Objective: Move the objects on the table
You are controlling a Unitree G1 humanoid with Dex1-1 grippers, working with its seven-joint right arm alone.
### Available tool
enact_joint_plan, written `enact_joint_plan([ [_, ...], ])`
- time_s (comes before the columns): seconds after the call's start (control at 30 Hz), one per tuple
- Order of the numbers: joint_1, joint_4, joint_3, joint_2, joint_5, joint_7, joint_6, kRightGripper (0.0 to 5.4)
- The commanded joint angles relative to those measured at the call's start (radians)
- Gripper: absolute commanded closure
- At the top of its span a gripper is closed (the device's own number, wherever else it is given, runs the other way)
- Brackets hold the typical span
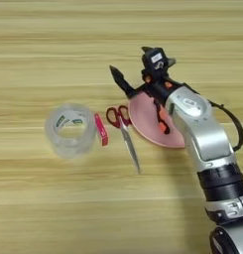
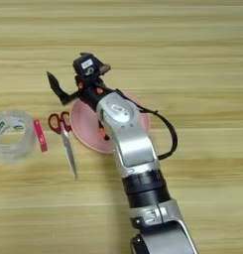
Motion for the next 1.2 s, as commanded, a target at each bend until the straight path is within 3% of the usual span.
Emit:
enact_joint_plan([
  [0.03, -0.053, -0.036, -0.036, -0.008, 0.021, -0.032, -0.048, 0.04],
  [0.17, -0.058, 0.000, -0.070, -0.025, 0.018, -0.060, -0.073, 0.04],
  [0.4, -0.076, 0.109, -0.159, -0.103, -0.010, -0.143, -0.134, 0.04],
  [0.6, -0.096, 0.233, -0.238, -0.158, 0.006, -0.191, -0.162, 0.04],
  [1.2, -0.045, 0.442, -0.278, -0.218, -0.005, -0.231, -0.250, 0.04],
])
